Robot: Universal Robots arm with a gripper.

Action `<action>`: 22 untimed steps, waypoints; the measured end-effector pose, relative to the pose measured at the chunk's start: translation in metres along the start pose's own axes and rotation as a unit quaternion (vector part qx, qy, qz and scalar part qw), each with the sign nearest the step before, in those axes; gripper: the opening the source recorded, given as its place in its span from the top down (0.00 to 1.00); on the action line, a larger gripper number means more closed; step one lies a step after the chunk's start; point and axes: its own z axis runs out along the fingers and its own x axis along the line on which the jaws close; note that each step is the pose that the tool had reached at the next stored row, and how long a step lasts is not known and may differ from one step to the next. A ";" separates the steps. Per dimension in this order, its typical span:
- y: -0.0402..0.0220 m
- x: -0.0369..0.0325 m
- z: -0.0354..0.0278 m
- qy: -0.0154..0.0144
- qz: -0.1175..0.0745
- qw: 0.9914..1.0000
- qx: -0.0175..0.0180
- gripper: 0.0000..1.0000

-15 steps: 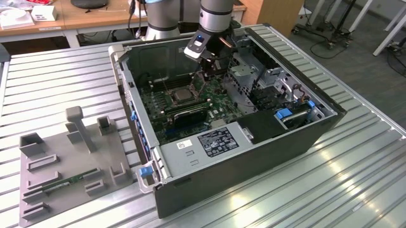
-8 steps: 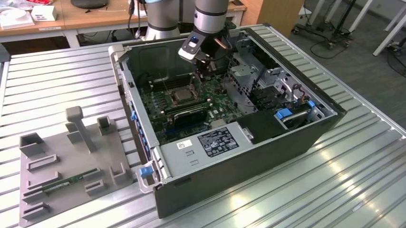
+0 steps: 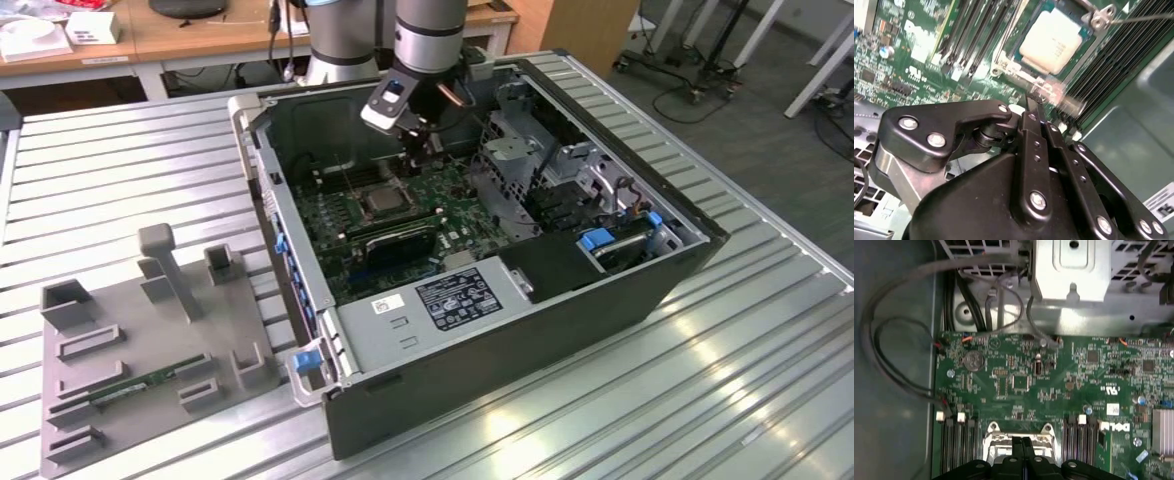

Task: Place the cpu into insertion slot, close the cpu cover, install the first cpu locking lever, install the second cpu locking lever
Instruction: 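Close the cpu cover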

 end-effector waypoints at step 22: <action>-0.0241 0.0003 0.0016 -0.001 0.000 1.000 0.000 0.89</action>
